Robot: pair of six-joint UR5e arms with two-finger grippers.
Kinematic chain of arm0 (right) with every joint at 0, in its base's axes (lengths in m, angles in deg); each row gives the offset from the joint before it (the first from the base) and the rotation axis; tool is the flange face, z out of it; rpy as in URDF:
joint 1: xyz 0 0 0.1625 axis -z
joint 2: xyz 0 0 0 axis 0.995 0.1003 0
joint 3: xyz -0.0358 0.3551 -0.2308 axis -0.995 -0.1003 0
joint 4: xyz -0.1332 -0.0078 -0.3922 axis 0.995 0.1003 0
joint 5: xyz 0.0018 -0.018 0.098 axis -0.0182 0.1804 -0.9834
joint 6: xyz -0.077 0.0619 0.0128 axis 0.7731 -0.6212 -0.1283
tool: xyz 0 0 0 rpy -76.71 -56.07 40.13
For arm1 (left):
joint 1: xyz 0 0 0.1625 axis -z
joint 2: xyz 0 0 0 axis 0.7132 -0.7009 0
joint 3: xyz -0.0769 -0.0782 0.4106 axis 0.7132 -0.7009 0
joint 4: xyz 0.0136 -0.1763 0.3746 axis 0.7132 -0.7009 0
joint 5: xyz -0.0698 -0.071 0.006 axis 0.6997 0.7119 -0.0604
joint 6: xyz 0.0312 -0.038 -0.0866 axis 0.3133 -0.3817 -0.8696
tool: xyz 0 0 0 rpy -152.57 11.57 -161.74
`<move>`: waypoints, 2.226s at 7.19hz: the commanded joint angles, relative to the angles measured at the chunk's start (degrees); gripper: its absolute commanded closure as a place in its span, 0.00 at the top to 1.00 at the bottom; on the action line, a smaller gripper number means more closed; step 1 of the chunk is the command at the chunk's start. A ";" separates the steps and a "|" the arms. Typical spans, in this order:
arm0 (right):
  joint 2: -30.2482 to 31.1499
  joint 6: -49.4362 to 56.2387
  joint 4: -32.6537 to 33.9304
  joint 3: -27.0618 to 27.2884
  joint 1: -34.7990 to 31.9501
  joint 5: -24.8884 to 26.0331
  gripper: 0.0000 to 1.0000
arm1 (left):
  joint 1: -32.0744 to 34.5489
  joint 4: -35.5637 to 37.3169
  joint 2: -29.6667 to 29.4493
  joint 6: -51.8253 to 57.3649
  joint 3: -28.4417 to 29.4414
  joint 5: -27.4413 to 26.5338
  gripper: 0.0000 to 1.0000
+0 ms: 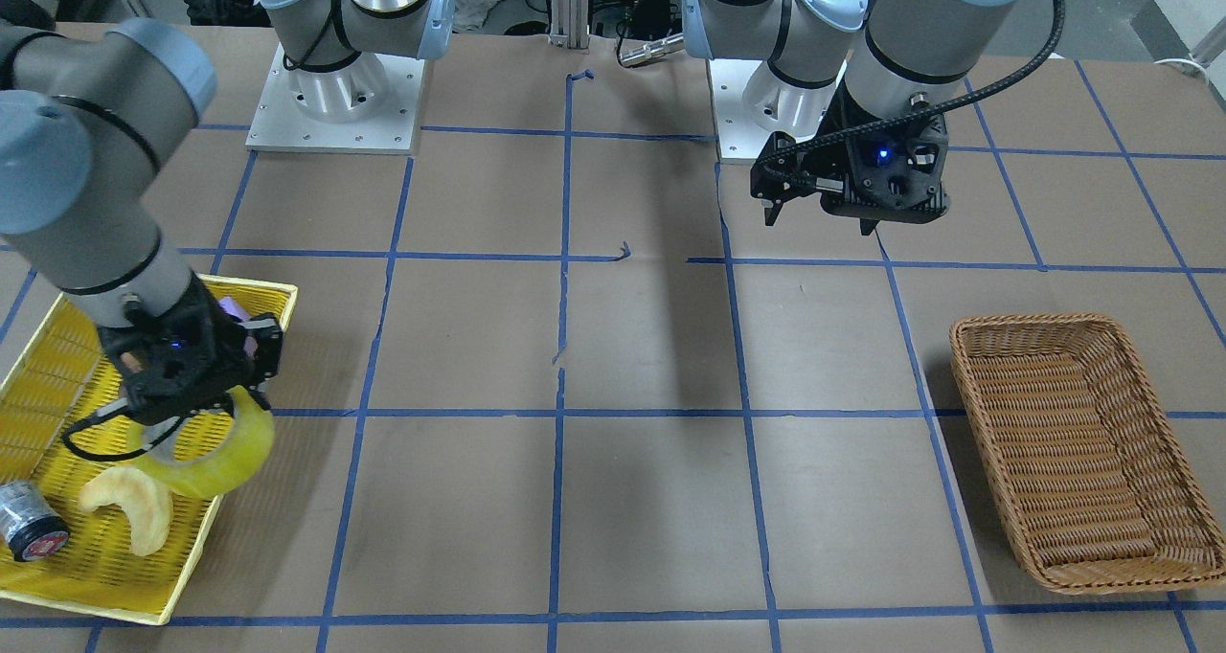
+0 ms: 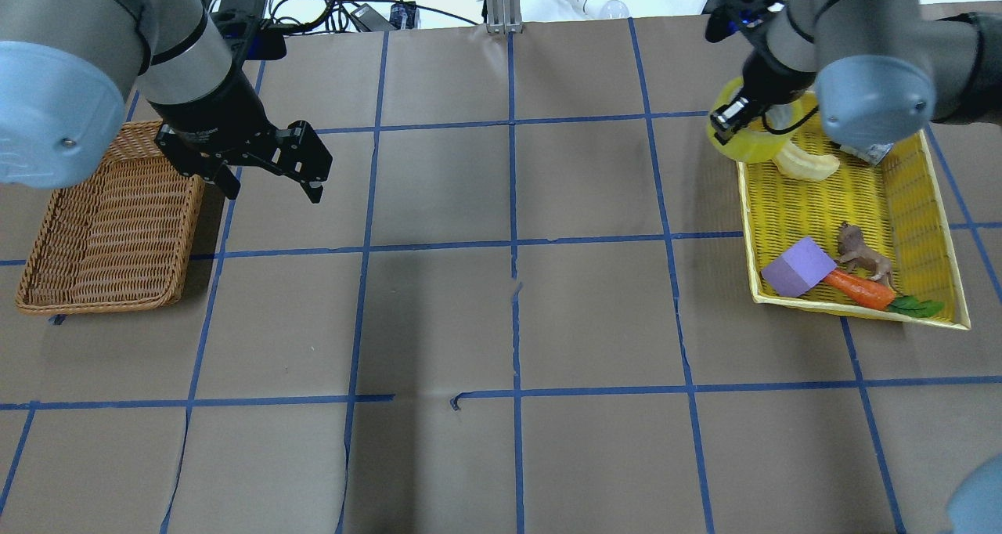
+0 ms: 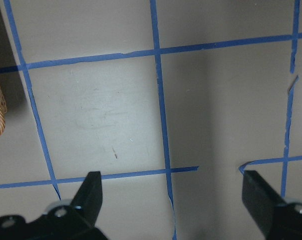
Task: Transfer tape with both arms
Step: 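Close the right gripper on the tape roll's rim and lift it, then carry the tape roll to the table center and release it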
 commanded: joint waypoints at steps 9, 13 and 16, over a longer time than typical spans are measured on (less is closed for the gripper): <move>-15.44 -28.27 2.00 -7.45 -27.32 5.08 0.00 | -0.60 -0.09 0.00 0.00 -0.09 -0.25 1.00; -8.66 -32.92 13.01 9.59 -31.01 4.38 0.00 | -0.60 -0.18 -0.09 0.00 -0.09 -0.25 1.00; -8.83 -33.45 15.79 11.03 -31.55 3.58 0.16 | -0.60 -0.18 -0.09 0.09 -0.09 -0.25 1.00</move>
